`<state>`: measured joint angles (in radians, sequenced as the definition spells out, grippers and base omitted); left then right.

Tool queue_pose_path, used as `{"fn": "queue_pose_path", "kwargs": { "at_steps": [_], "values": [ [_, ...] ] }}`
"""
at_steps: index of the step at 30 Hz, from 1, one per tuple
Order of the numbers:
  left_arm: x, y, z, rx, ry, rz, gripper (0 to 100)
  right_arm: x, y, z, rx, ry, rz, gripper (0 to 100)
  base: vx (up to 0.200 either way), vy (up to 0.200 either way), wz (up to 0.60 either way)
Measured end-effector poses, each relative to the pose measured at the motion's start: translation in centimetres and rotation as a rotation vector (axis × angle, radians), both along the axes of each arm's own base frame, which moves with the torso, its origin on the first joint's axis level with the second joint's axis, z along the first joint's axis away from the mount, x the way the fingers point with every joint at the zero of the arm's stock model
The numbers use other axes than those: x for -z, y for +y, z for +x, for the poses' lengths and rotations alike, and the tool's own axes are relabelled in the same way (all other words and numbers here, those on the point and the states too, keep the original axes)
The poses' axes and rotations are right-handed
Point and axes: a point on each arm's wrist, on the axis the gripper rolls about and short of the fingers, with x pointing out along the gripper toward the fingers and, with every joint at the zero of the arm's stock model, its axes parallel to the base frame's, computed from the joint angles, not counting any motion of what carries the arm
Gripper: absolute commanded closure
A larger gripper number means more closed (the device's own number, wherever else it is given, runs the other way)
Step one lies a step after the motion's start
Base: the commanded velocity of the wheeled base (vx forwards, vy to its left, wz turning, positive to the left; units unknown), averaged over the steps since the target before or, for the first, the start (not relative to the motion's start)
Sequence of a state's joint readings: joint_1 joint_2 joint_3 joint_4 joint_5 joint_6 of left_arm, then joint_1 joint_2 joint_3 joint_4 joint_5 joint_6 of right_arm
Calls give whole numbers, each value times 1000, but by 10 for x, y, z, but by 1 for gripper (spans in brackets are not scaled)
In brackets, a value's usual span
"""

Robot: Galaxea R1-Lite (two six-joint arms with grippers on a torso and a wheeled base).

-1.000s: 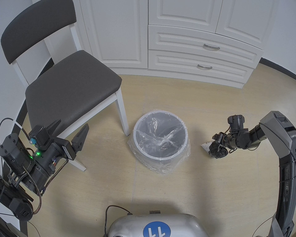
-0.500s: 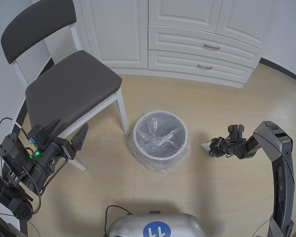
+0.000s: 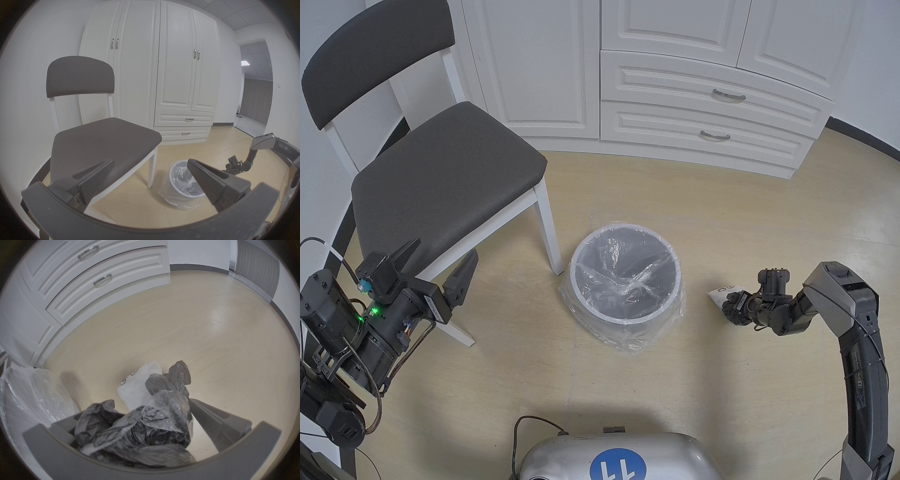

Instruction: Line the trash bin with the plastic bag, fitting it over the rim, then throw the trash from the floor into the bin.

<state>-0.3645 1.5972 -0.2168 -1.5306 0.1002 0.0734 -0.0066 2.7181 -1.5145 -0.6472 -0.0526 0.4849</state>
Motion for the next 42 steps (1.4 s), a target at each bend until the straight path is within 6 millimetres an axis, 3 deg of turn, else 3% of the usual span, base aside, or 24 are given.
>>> {"fn": "queue_pose_path", "kwargs": {
  "at_steps": [27,28,42],
  "values": [
    [-1,3,-1,-11,-4,-1,0,25,2,17,101,-28,72,0,0,0,0],
    [-1,3,-2,-10,-2,0,0,25,2,17,101,-28,72,100,0,0,0],
    [3,-18,-16,98,8,26,0,28,2,15,99,-21,58,100,0,0,0]
  ]
}}
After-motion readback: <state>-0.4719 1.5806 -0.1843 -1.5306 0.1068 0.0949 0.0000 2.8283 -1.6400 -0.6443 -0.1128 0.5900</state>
